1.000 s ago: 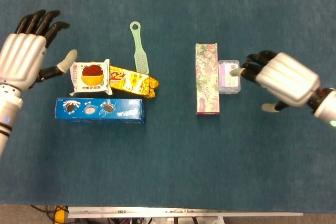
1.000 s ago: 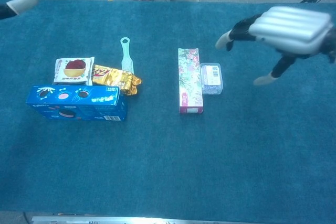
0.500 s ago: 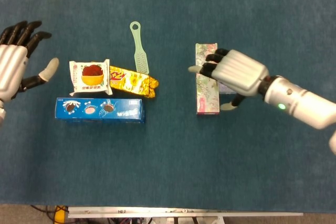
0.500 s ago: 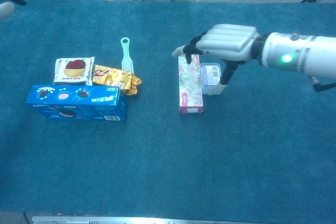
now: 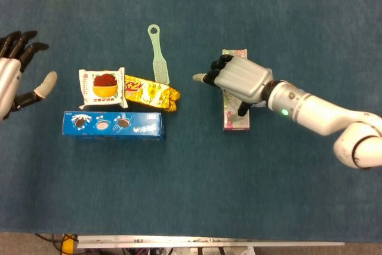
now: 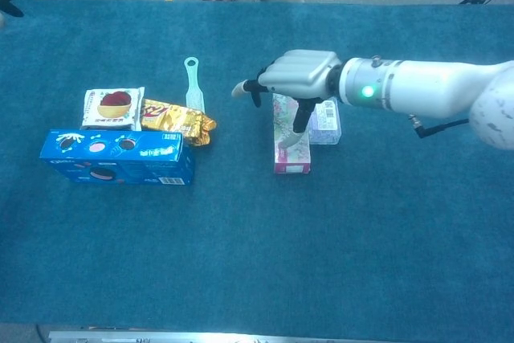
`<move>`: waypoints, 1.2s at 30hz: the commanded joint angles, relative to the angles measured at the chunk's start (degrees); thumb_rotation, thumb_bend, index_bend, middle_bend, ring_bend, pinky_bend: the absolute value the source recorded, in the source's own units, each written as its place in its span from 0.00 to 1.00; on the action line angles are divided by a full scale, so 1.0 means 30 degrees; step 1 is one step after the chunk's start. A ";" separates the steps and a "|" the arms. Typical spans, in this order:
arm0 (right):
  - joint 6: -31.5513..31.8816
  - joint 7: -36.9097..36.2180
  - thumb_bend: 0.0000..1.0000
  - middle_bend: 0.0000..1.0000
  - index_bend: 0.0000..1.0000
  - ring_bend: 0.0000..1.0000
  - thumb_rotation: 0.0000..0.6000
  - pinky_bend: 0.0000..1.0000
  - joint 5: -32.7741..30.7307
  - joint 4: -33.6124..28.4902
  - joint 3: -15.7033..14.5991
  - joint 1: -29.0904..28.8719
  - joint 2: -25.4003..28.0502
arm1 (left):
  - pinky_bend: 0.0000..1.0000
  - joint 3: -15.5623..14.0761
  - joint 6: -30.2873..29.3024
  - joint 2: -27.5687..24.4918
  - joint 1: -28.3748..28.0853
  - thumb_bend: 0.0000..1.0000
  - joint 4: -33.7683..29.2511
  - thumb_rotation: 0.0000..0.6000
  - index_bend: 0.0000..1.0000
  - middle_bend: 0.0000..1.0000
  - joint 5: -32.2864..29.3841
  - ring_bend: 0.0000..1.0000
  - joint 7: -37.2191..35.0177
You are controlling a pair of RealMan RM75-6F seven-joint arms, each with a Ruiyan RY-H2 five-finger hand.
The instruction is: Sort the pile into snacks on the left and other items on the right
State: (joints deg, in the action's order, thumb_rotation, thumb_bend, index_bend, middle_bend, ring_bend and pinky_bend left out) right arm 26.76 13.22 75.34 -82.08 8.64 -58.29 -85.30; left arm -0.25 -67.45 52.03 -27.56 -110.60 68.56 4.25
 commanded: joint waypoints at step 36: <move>0.1933 -0.1274 0.00 0.39 0.06 0.17 0.74 0.18 -0.0799 -0.2943 -0.2579 0.1274 0.5009 | 0.07 0.1225 0.1522 0.0754 0.0364 0.26 0.0429 0.00 0.17 0.07 0.0509 0.00 0.0206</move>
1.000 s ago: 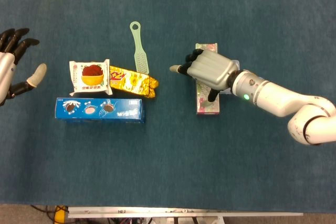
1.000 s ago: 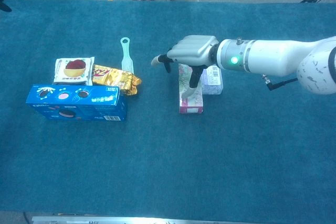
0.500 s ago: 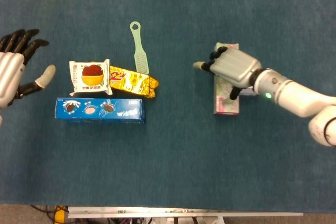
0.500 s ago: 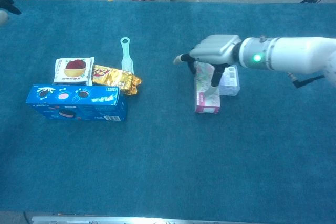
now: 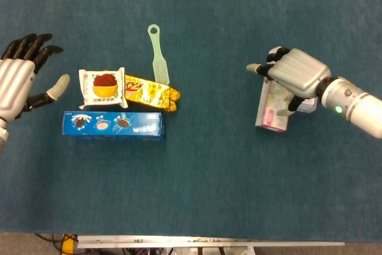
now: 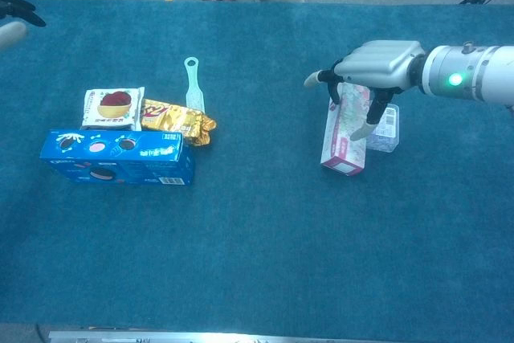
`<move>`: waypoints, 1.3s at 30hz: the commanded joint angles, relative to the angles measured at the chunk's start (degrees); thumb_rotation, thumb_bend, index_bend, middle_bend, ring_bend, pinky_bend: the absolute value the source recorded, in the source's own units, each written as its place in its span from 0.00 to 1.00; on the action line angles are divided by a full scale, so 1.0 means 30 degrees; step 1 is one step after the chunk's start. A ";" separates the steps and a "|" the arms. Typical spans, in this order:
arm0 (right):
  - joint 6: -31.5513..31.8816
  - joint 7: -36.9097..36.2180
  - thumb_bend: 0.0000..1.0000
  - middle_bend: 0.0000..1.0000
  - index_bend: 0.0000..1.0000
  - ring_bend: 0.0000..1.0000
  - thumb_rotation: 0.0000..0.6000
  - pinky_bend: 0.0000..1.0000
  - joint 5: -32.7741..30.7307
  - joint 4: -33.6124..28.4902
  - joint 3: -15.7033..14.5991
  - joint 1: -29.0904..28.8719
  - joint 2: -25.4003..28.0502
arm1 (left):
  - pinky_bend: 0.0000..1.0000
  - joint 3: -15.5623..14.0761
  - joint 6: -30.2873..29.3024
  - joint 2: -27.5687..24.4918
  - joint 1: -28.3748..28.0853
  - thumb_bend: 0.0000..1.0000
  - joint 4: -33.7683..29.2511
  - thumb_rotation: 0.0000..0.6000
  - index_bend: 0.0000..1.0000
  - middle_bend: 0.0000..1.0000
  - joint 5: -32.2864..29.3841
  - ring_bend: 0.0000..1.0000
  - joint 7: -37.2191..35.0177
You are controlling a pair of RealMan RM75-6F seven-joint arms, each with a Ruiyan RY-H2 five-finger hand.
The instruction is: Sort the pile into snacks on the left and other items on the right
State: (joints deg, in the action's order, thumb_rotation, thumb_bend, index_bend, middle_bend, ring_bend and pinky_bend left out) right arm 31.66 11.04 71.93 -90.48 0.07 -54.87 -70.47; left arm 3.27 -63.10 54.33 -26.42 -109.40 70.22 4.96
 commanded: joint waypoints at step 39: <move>0.7426 -0.2868 0.00 0.39 0.06 0.17 0.74 0.18 0.1946 -0.3382 0.1019 0.5516 0.5224 | 0.00 0.0316 0.9975 0.5418 -0.8113 0.25 0.5320 0.00 0.22 0.01 -0.2104 0.00 0.4144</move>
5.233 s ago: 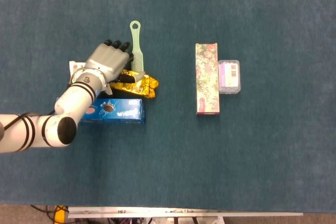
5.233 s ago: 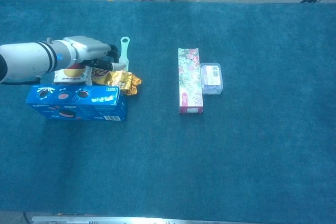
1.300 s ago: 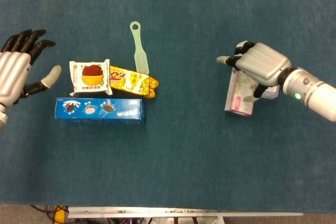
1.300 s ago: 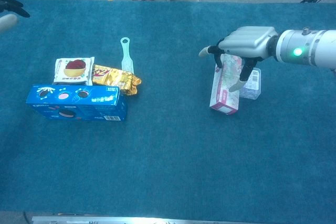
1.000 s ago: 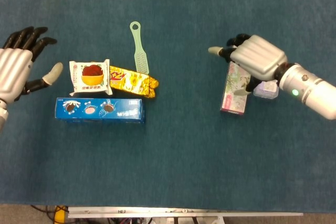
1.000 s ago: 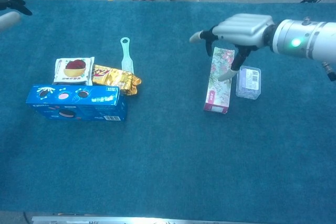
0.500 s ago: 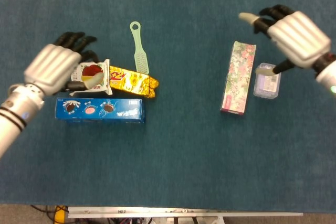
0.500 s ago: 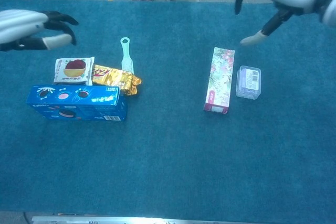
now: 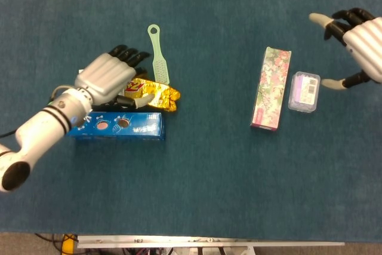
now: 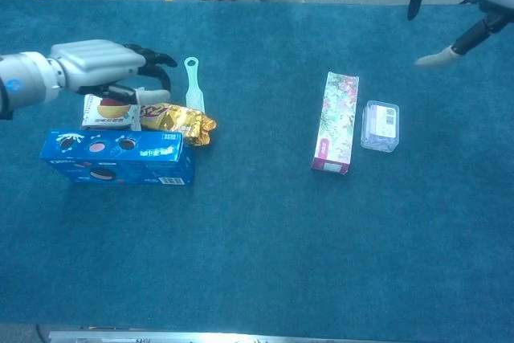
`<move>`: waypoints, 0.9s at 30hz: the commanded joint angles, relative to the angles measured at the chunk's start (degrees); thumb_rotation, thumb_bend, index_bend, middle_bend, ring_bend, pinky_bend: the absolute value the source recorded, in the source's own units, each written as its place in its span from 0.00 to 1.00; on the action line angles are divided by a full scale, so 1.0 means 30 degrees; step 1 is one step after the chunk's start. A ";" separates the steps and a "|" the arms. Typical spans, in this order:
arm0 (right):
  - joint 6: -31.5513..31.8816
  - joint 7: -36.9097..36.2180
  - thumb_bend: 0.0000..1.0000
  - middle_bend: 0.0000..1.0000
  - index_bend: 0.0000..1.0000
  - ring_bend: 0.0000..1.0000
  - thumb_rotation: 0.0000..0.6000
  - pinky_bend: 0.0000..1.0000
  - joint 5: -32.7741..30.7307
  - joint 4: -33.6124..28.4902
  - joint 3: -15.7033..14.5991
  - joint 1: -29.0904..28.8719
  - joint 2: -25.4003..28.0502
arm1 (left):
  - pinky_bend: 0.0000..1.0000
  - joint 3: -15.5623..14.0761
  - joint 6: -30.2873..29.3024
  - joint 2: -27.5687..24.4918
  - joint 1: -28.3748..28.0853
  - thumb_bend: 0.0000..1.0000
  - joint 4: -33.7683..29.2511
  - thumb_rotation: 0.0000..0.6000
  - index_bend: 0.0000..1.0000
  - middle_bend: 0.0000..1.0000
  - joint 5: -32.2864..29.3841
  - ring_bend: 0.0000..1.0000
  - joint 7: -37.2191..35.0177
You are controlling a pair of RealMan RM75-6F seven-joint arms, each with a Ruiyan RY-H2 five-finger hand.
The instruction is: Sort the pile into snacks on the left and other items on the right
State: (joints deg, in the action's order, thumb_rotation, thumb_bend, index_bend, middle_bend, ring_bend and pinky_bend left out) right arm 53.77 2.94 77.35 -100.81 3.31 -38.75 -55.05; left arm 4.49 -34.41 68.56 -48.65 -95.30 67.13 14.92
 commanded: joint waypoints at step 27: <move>-0.0268 -0.2471 0.00 0.39 0.06 0.17 0.74 0.18 0.1128 0.1478 0.0039 0.1121 0.0242 | 0.00 -0.2597 -0.0424 0.3893 -0.4156 0.22 0.3338 0.00 0.19 0.00 -0.8001 0.00 0.5371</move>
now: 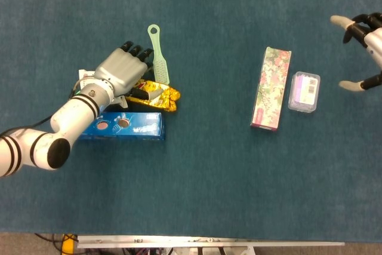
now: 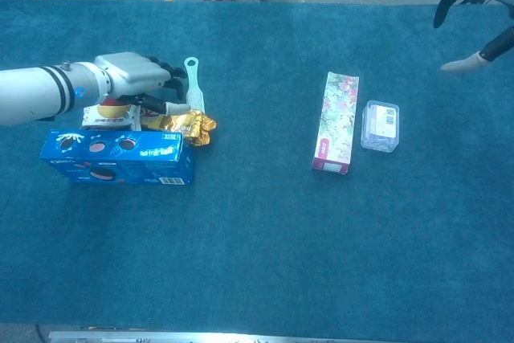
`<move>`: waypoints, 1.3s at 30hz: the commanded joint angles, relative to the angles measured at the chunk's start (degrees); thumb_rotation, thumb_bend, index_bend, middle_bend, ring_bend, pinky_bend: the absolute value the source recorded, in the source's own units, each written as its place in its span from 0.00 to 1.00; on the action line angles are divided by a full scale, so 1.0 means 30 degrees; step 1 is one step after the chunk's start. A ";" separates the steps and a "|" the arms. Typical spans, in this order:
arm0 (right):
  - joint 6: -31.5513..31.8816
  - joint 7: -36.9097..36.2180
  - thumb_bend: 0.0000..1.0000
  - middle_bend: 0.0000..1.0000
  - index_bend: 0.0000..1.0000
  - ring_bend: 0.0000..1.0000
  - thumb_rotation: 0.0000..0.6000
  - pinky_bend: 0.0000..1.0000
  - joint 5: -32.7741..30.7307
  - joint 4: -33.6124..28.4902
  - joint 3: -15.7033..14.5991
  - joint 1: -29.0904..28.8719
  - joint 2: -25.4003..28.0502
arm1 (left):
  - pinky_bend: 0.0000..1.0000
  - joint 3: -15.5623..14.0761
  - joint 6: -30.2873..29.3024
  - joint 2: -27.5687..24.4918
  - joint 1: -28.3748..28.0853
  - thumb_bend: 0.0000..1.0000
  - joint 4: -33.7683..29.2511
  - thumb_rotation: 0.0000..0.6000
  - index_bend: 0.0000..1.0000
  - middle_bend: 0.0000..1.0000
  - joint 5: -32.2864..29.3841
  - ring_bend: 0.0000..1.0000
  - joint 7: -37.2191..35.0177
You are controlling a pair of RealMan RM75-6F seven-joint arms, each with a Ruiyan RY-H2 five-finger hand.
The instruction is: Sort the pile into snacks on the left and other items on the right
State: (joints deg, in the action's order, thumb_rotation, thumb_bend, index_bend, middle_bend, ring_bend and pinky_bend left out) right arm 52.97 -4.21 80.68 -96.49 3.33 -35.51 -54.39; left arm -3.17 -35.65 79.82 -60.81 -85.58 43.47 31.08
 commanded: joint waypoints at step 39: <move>0.0099 -0.0812 0.00 0.38 0.06 0.17 0.74 0.18 0.0166 0.0527 0.0377 0.0754 0.0024 | 0.00 -0.0643 -0.0562 0.0364 -0.0375 0.22 0.0633 0.00 0.18 0.00 0.0633 0.00 -0.0872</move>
State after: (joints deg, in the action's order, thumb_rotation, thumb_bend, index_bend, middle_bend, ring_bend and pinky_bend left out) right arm 53.27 -6.65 81.17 -94.92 4.46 -33.24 -54.32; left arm -5.06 -37.39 80.86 -61.94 -83.73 45.43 28.41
